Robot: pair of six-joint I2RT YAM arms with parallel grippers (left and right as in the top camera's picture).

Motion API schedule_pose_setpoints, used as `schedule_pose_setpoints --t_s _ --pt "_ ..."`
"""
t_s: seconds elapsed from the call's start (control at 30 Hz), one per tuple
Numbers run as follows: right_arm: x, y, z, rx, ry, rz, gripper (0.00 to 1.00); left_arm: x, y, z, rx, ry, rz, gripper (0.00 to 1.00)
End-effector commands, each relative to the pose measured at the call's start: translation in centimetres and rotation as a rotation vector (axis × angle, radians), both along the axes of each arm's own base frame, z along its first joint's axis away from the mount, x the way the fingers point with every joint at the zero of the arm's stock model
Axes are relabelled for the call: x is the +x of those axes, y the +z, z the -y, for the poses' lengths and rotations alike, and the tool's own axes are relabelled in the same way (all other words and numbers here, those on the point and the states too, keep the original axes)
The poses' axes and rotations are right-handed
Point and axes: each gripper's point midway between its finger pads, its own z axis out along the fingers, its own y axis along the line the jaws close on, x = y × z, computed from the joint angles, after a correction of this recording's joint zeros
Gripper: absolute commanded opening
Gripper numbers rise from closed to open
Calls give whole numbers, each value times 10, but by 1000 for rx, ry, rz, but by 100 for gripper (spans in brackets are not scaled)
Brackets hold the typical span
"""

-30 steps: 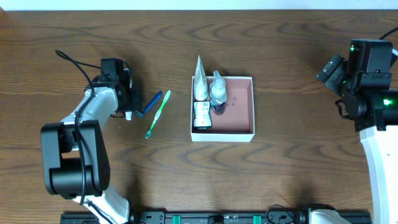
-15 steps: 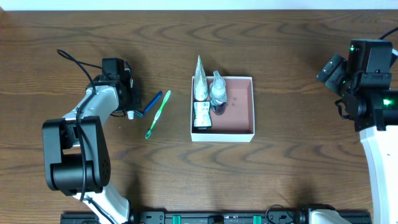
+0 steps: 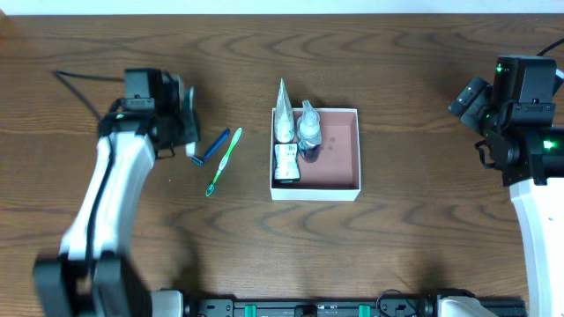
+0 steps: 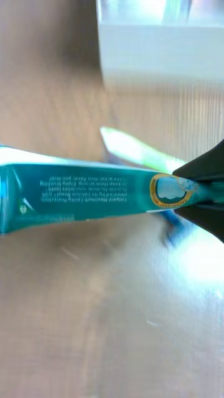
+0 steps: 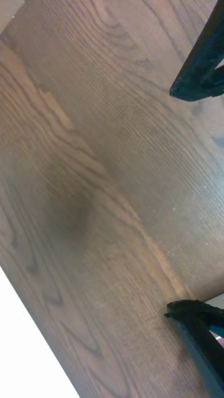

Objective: Pack container
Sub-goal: 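Lift the toothpaste tube and carry it over the box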

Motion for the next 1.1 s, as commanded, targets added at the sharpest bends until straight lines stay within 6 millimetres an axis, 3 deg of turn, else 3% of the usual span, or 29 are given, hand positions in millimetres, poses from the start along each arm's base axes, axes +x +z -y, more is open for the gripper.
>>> schedule_pose_setpoints --t_s 0.0,0.07,0.17,0.23,0.37,0.57,0.73,0.93,1.07 --pt "-1 2 3 2 -18 7 99 -19 77 54 -126 -154 178 6" --pt "-1 2 3 2 -18 7 99 -39 105 80 -143 -226 249 6" --pt "-1 2 3 2 -18 7 99 -64 132 116 -167 -323 320 6" --pt "-1 2 3 2 -18 7 99 -78 141 135 -167 -340 339 6" --pt "-1 2 3 2 -18 7 99 -92 138 166 -150 -333 331 6" --pt "-1 2 3 2 -18 7 99 -94 111 231 -121 -327 316 6" --pt "-1 2 3 2 -18 7 99 -85 69 284 -110 -325 292 6" --pt "-1 2 3 2 -18 7 99 -70 11 303 -103 -194 198 6" --pt "-1 2 3 2 -18 7 99 -64 -20 303 -75 -130 155 6"
